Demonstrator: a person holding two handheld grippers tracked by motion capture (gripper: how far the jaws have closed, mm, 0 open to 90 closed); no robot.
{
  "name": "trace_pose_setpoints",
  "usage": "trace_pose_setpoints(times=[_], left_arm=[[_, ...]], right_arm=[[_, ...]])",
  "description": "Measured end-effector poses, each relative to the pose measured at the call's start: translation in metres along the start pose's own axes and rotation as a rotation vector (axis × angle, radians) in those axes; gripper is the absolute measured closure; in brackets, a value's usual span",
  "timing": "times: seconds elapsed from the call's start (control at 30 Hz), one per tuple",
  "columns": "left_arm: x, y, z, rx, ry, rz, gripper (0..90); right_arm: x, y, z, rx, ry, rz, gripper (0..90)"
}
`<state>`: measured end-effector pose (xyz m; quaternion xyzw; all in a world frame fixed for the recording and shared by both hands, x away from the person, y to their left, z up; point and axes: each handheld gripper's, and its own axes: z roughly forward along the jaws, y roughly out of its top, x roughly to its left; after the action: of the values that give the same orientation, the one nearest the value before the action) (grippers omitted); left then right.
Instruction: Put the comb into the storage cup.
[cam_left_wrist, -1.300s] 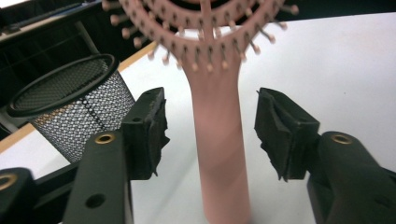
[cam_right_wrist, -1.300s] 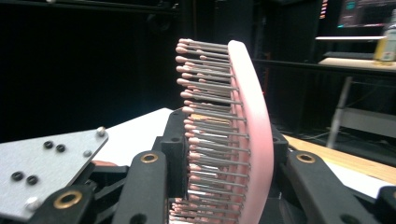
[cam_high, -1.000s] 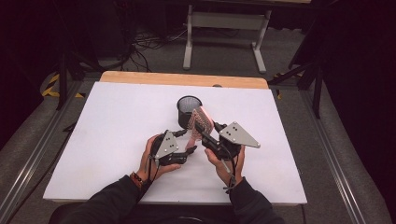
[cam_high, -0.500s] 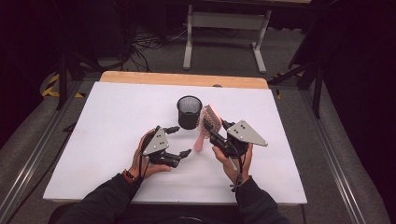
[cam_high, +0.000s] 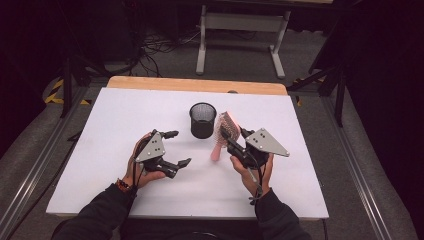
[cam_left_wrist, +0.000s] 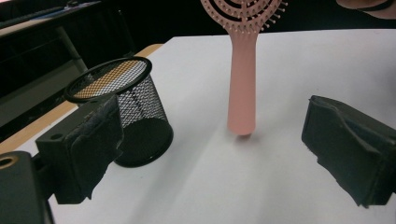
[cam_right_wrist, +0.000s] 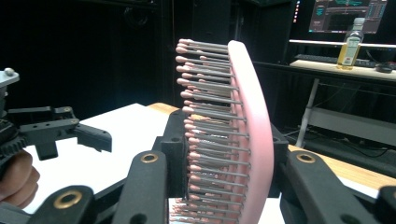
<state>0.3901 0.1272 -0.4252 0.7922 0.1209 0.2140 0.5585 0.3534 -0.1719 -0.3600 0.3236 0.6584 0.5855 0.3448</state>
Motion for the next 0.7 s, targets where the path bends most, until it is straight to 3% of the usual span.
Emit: trace_pose_setpoints(times=[0.13, 0.67, 0.7], left_arm=[[0.003, -0.002, -0.007, 0.007, 0.001, 0.015, 6.2], [0.008, -0.021, -0.037, 0.030, 0.036, 0.001, 6.5], [0.010, -0.024, -0.039, 0.032, 0.035, -0.015, 6.6]], right_arm=[[-0.003, 0.001, -0.001, -0.005, 0.001, 0.003, 64.0], [-0.014, 0.003, -0.008, -0.013, 0.002, -0.014, 63.9], [-0.015, 0.004, -0.008, -0.013, 0.003, -0.015, 64.0]])
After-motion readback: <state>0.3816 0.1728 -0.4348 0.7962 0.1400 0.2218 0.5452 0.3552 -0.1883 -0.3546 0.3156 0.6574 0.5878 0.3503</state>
